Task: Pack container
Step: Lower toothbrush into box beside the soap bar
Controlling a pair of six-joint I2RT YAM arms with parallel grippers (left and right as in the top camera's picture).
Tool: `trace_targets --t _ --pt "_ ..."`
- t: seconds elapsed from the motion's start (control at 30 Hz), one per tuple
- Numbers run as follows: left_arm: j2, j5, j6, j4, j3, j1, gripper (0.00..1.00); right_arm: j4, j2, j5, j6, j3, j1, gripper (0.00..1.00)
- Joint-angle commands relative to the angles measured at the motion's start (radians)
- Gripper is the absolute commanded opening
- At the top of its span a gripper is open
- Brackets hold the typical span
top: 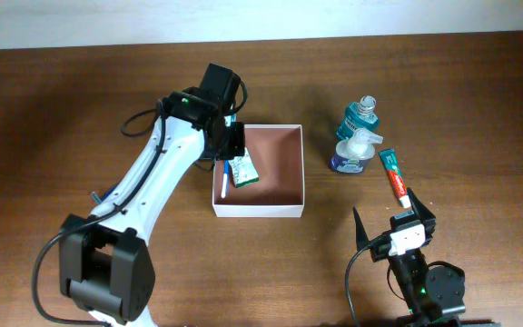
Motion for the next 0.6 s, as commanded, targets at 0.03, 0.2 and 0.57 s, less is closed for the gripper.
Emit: trace_targets --t 0.03,0.2,0.57 --pt "0.022 -0.014 -0.014 -0.001 0.004 -0.002 0.02 -0.005 -0.010 -0.002 0.001 -0.005 -0.006 0.98" --pt "0.041 -0.014 -0.014 -0.001 0.004 -0.002 0.02 -0.005 -0.010 -0.002 0.001 -0.005 -0.006 0.98" --pt "0.116 -0.014 -0.014 -0.001 0.001 -0.002 0.02 -0.005 -0.010 -0.002 0.000 -0.005 -0.006 0.98"
